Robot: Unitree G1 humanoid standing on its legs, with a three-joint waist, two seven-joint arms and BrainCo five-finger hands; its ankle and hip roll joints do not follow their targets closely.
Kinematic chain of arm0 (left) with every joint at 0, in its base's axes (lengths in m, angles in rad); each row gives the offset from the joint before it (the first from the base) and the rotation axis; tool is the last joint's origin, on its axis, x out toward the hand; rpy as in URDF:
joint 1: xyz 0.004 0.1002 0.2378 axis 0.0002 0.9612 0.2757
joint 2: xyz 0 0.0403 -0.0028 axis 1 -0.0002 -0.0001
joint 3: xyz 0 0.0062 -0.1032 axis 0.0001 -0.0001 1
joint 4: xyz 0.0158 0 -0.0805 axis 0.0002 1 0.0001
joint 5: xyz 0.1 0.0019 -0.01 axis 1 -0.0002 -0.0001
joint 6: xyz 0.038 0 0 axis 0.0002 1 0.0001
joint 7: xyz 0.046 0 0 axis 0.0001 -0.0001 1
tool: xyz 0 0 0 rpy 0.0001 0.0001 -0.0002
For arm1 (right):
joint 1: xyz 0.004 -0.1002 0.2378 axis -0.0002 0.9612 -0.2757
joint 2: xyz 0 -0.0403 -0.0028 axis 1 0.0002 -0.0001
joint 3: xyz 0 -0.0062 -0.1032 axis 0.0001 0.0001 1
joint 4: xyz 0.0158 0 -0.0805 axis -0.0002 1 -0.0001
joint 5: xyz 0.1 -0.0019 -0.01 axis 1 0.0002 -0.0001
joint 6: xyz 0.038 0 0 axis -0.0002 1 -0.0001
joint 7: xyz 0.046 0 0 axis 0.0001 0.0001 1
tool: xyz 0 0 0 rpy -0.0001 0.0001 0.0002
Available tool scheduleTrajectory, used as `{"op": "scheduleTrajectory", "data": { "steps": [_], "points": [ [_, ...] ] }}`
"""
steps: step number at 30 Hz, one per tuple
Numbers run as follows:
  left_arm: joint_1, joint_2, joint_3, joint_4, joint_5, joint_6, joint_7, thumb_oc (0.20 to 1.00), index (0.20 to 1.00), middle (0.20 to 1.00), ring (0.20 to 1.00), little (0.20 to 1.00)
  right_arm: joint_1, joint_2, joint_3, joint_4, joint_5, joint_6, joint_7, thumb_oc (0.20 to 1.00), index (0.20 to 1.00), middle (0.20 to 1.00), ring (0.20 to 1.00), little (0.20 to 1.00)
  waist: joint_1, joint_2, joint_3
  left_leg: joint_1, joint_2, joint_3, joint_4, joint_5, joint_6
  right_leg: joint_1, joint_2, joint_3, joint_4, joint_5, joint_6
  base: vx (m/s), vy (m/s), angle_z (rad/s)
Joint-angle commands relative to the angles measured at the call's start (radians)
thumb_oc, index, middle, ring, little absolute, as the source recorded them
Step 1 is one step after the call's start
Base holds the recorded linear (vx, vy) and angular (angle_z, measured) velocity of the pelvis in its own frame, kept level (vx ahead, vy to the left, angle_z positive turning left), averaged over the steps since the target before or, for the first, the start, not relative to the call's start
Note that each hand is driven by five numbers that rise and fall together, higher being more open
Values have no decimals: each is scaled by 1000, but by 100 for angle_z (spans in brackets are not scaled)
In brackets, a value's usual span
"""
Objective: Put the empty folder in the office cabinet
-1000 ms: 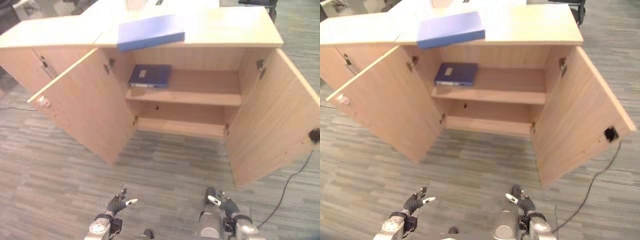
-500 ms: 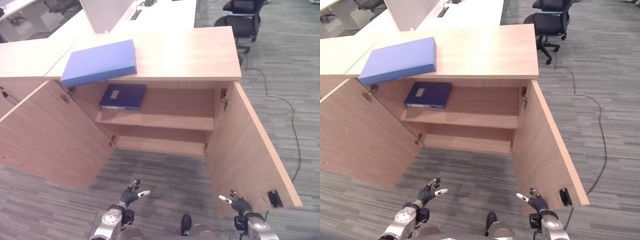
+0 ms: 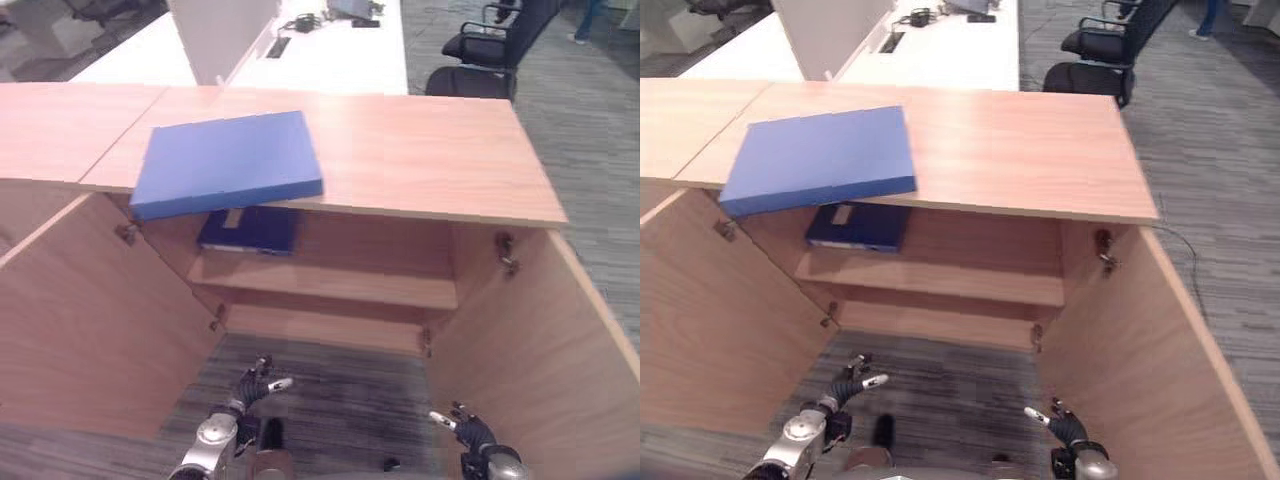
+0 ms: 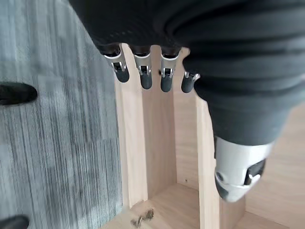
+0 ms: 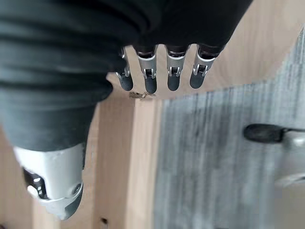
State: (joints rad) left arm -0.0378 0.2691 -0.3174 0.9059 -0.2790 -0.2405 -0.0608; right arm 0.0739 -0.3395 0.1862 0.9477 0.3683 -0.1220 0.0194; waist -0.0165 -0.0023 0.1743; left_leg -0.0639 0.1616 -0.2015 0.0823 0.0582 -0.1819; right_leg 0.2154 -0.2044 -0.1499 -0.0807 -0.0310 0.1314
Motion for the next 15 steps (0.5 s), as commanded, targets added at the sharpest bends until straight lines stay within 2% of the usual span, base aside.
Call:
{"op": "scheduleTrajectory", "data": {
  "steps": [1,2,4,5,6,7,8,9,10,11,12,13,15],
  "points": [
    [-8,40,-12,-78,11,-36,-5,1000,1000,1000,1000,1000,-13,15,-25,-39,7,-17,3,1000,1000,1000,1000,1000,0,-10,-34,51,70,94,-93,-22,-19,-57,-149,67,61,27,110,143,852,33],
    [-8,40,-12,-78,11,-36,-5,1000,1000,1000,1000,1000,-13,16,-25,-39,7,-17,3,1000,1000,1000,1000,1000,2,-12,-35,50,68,96,-92,-23,-17,-59,-152,69,61,28,111,42,375,20],
    [-15,55,-11,-90,14,-38,-4,1000,1000,1000,1000,1000,-27,30,-21,-38,11,-16,3,1000,1000,1000,1000,1000,6,-28,-39,57,28,116,-100,-52,18,-96,-183,95,71,67,124,2,306,0],
    [-17,65,-10,-101,15,-38,-5,1000,1000,1000,1000,1000,-39,37,-17,-46,12,-16,1,1000,1000,1000,1000,1000,8,-35,-38,62,11,131,-105,-60,32,-121,-195,111,83,102,129,-68,408,-10],
    [-22,79,1,-111,12,-36,2,1000,1000,1000,1000,1000,-66,52,-1,-60,9,-18,-1,1000,1000,1000,1000,1000,24,-40,-27,72,-3,172,-110,-71,50,-178,-209,81,114,181,130,-66,290,-27],
    [-22,79,1,-111,12,-36,2,1000,1000,1000,1000,1000,-66,52,-1,-60,9,-18,-2,1000,1000,1000,1000,1000,28,-41,-28,72,-3,176,-110,-71,50,-181,-209,85,114,182,130,-126,359,-53],
    [-22,88,8,-123,6,-34,5,1000,1000,1000,1000,1000,-84,61,13,-75,9,-20,-6,1000,1000,1000,1000,1000,46,-37,-17,76,-13,213,-109,-76,61,-204,-216,-7,134,213,127,-66,186,-70],
    [-22,89,8,-123,6,-34,5,1000,1000,1000,1000,1000,-84,61,13,-75,9,-20,-7,1000,1000,1000,1000,1000,46,-37,-16,76,-13,213,-108,-76,61,-204,-215,-8,134,213,127,-100,339,-54],
    [-21,92,16,-126,-1,-34,5,1000,1000,1000,1000,1000,-97,63,25,-77,11,-25,-7,1000,1000,1000,1000,1000,60,-32,-15,77,-23,237,-108,-78,71,-210,-202,-66,151,193,118,-47,252,-57],
    [-15,90,22,-131,-5,-32,2,1000,1000,1000,1000,1000,-100,66,31,-79,10,-25,-5,1000,1000,1000,1000,1000,62,-27,-12,79,-32,241,-105,-79,85,-218,-180,-80,184,168,110,-86,528,-66],
    [-11,88,31,-129,-12,-28,-3,1000,1000,1000,1000,1000,-104,62,46,-91,12,-28,1,1000,1000,1000,1000,1000,58,-12,0,83,-62,247,-106,-72,117,-232,-62,-36,248,66,80,-56,373,-76],
    [-11,88,31,-129,-12,-28,-3,1000,1000,1000,1000,1000,-105,62,45,-91,12,-28,1,1000,1000,1000,1000,1000,58,-12,-2,79,-62,247,-106,-70,117,-235,-62,-36,247,68,79,-46,375,-41],
    [4,86,39,-136,-8,-22,-10,1000,1000,1000,1000,1000,-94,59,52,-96,16,-35,3,1000,1000,1000,1000,1000,57,-3,2,90,-92,245,-115,-61,141,-241,58,-2,283,-8,53,-12,214,12]
  ]
}}
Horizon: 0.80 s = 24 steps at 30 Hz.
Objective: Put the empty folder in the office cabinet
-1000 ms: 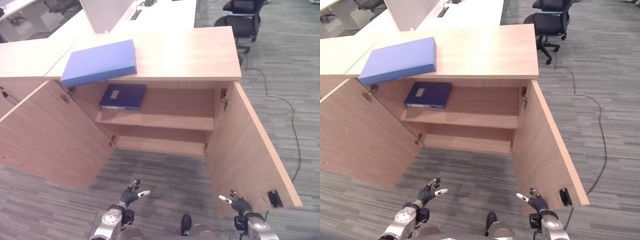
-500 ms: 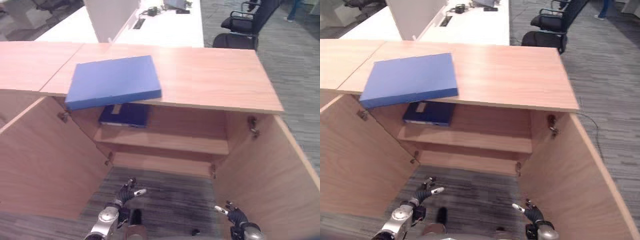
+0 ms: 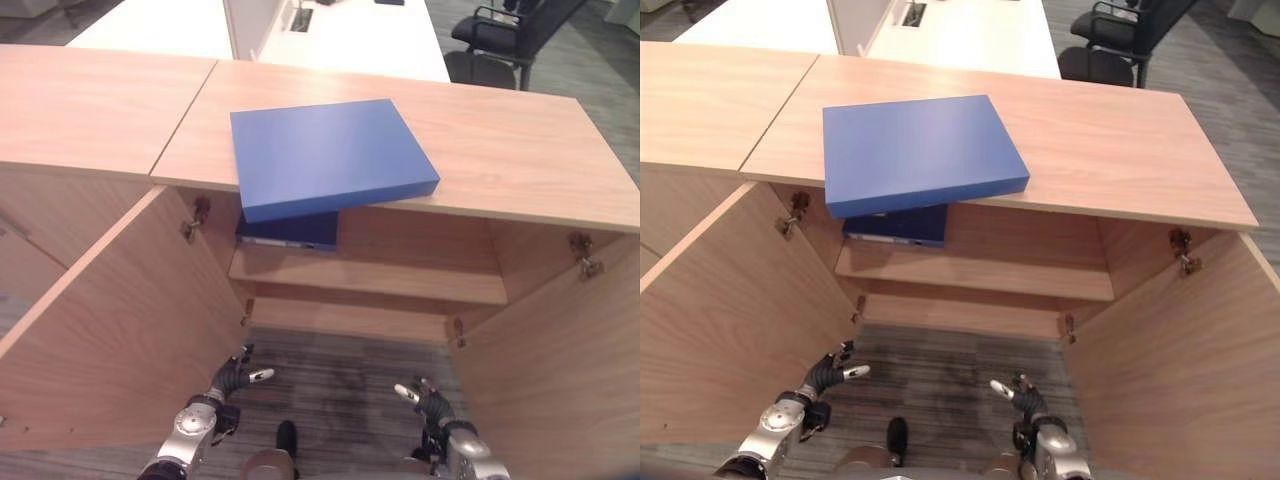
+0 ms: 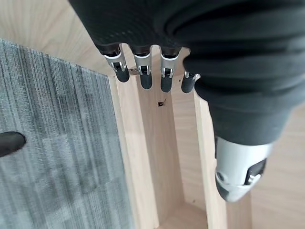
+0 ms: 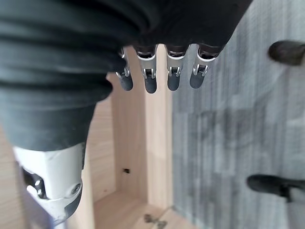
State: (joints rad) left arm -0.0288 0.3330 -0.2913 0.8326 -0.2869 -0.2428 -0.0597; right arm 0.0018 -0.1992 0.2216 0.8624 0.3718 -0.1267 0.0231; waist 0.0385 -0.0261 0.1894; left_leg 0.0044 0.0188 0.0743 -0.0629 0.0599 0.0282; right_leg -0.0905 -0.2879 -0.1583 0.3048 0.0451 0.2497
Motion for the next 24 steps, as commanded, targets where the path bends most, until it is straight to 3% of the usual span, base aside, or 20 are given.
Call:
{"op": "scheduleTrajectory", "data": {
  "steps": [1,2,3,5,12,24],
  "points": [
    [-4,21,18,-59,0,-18,-9,1000,1000,1000,1000,1000,-20,-79,19,-11,9,-31,-5,1000,1000,1000,1000,1000,11,20,-8,28,41,-25,27,-62,-68,71,152,-26,-106,-97,-81,0,133,15],
    [0,19,18,-59,-1,-18,-9,1000,1000,1000,1000,1000,-15,-78,20,-10,7,-31,-7,1000,1000,1000,1000,1000,14,18,-7,34,39,-27,22,-60,-70,80,151,-62,-122,-109,-98,28,34,5],
    [-1,16,15,-54,2,-20,-12,1000,1000,1000,1000,1000,-10,-79,19,-12,10,-32,-6,1000,1000,1000,1000,1000,7,16,-11,39,34,-38,19,-62,-70,87,158,-52,-143,-107,-98,69,-9,-11],
    [2,7,12,-50,5,-21,-19,1000,1000,1000,1000,1000,6,-88,19,-6,11,-31,0,1000,1000,1000,1000,1000,-7,5,-17,55,24,-41,19,-68,-67,106,179,40,-206,-85,-101,84,-15,4],
    [37,-11,9,-39,11,-25,-25,1000,1000,1000,1000,1000,45,-105,7,23,-7,-23,1,1000,1000,1000,1000,1000,-6,-6,-58,101,26,-27,-16,-74,-78,215,156,17,-369,-37,-94,79,-52,4],
    [75,-7,14,-104,44,-28,-16,1000,1000,1000,1000,1000,69,-103,9,30,-26,-20,9,1000,1000,1000,1000,1000,-10,7,-68,128,36,-23,-24,-77,-95,242,151,-2,-392,-46,-92,11,-20,-1]
  ]
}}
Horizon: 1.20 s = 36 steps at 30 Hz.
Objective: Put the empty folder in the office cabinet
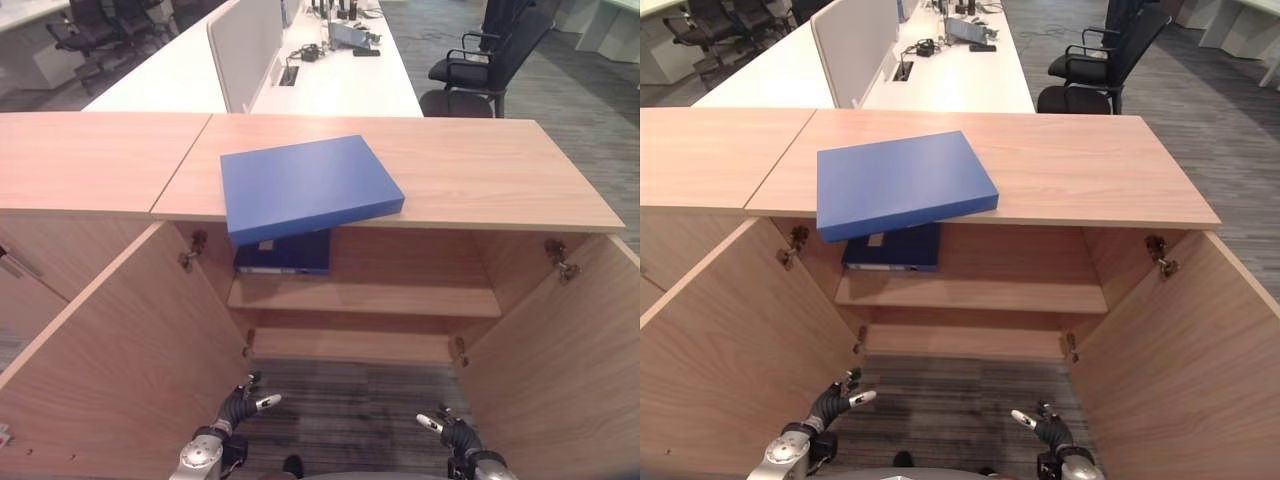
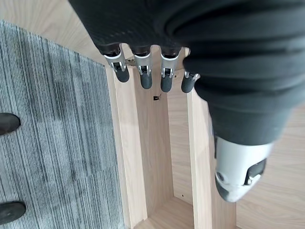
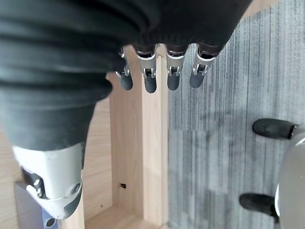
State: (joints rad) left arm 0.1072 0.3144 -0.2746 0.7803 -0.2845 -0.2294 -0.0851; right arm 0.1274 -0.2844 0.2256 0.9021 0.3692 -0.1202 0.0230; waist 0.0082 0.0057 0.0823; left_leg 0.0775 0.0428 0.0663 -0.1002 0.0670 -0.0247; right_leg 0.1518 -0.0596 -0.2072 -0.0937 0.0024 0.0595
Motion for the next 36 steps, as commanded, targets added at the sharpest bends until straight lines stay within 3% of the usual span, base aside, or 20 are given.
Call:
{"op": "scheduleTrajectory", "data": {
  "steps": [1,6,7,9,10,11,12,15,21,27,32,33,36],
  "points": [
    [-57,23,3,-85,57,-46,18,1000,1000,1000,1000,1000,-55,-19,5,-13,-28,-26,10,1000,1000,1000,1000,1000,23,-23,40,55,13,-16,13,-84,-43,1,-76,44,6,-5,98,0,0,0],
    [-24,115,60,-320,252,-55,92,1000,1000,1000,1000,1000,-35,-22,-15,-45,-45,-33,6,1000,1000,1000,1000,1000,34,-22,44,54,17,-30,13,-79,-49,9,-74,37,6,-10,97,-1,-27,5],
    [32,147,160,-487,425,-95,186,1000,1000,1000,1000,1000,-16,4,-21,-49,-64,-63,-9,1000,1000,1000,1000,1000,51,-28,46,55,22,-41,13,-80,-54,16,-71,26,6,-18,97,12,-100,18],
    [76,168,258,-620,640,-98,364,1000,1000,1000,1000,1000,-12,13,-6,-39,-90,-70,-22,1000,1000,1000,1000,1000,74,-34,42,60,29,-42,13,-85,-59,24,-67,15,6,-27,97,24,-99,21],
    [76,168,258,-620,640,-98,364,1000,1000,1000,1000,1000,-12,13,-6,-39,-90,-70,-22,1000,1000,1000,1000,1000,74,-34,42,60,29,-42,13,-85,-59,24,-67,15,6,-27,97,34,-68,18],
    [78,202,326,-713,732,-99,452,1000,1000,1000,1000,1000,-9,16,15,-23,-77,-65,-13,1000,1000,1000,1000,1000,78,-36,38,68,35,-38,13,-87,-64,30,-63,13,6,-31,95,32,-71,7],
    [39,284,366,-794,845,-82,490,1000,1000,1000,1000,1000,-14,20,33,-28,-63,-67,-2,1000,1000,1000,1000,1000,76,-36,36,73,39,-37,13,-89,-68,33,-59,15,6,-34,94,32,-72,2],
    [-24,355,374,-841,927,-71,518,1000,1000,1000,1000,1000,-24,21,48,-31,-61,-71,3,1000,1000,1000,1000,1000,74,-34,33,78,43,-36,13,-90,-72,36,-57,14,6,-36,94,14,-32,-1],
    [-204,455,335,-914,1102,-19,592,1000,1000,1000,1000,1000,-26,11,85,-56,-59,-83,15,1000,1000,1000,1000,1000,46,-25,27,88,46,-34,13,-93,-77,44,-50,17,6,-44,94,17,-22,-6],
    [-383,529,213,-904,1189,3,590,1000,1000,1000,1000,1000,-17,-13,106,-67,-62,-88,23,1000,1000,1000,1000,1000,6,-13,18,95,47,-26,13,-97,-79,44,-49,29,6,-44,95,-8,-1,0],
    [-476,543,126,-850,1203,16,578,1000,1000,1000,1000,1000,-18,-25,109,-69,-62,-89,22,1000,1000,1000,1000,1000,-11,-8,14,100,49,-15,13,-99,-80,43,-48,37,6,-42,97,12,1,-2],
    [-550,529,56,-783,1205,29,572,1000,1000,1000,1000,1000,-20,-31,108,-69,-63,-89,19,1000,1000,1000,1000,1000,-25,-7,13,103,50,-3,13,-100,-79,39,-46,44,6,-40,99,-41,7,-11],
    [-612,507,-1,-699,1198,47,570,1000,1000,1000,1000,1000,-20,-37,103,-75,-59,-88,16,1000,1000,1000,1000,1000,-35,-9,13,101,50,16,13,-89,-78,30,-45,51,6,-25,99,-8,6,-16]
  ]
}}
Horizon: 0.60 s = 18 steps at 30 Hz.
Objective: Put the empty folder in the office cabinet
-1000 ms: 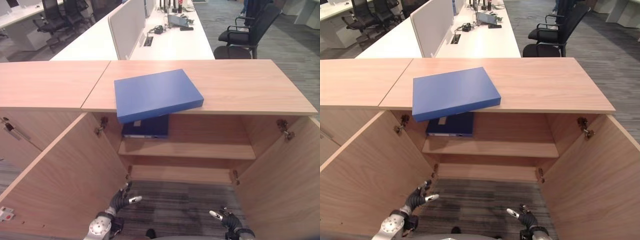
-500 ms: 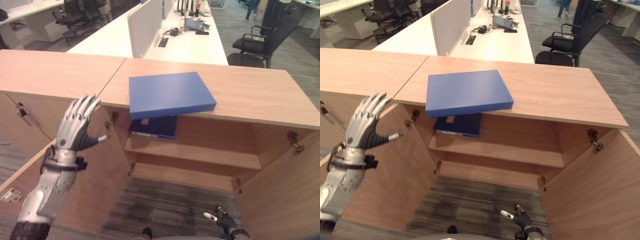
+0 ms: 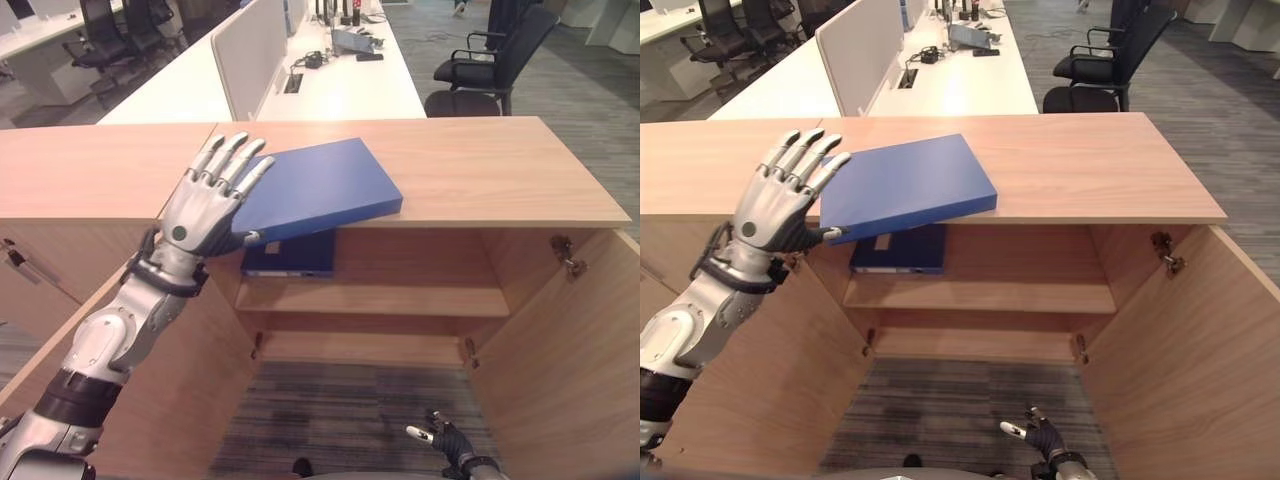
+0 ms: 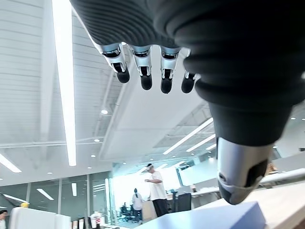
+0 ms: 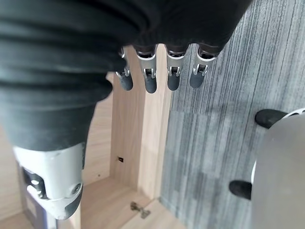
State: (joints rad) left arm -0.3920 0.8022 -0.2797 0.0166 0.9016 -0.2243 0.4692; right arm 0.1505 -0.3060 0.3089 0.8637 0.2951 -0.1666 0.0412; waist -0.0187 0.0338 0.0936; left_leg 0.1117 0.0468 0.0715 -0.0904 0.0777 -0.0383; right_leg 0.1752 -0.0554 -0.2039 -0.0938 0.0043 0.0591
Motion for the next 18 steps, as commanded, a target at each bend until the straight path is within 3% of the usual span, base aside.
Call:
{"op": "scheduleTrajectory", "data": {
  "steps": [1,18],
  "points": [
    [-118,18,-1,69,11,42,17,1000,1000,1000,1000,1000,-42,-15,18,-36,15,-41,-2,1000,1000,1000,1000,1000,-6,-36,0,74,47,11,3,-113,-65,13,-48,49,7,-39,101,7,1,-27],
    [-198,-114,-45,330,-128,117,16,1000,1000,1000,1000,1000,-12,-21,-29,20,12,-14,-25,1000,1000,1000,1000,1000,-46,-59,-4,98,55,55,3,-124,-67,13,-41,74,7,-38,101,14,4,-9]
  ]
}}
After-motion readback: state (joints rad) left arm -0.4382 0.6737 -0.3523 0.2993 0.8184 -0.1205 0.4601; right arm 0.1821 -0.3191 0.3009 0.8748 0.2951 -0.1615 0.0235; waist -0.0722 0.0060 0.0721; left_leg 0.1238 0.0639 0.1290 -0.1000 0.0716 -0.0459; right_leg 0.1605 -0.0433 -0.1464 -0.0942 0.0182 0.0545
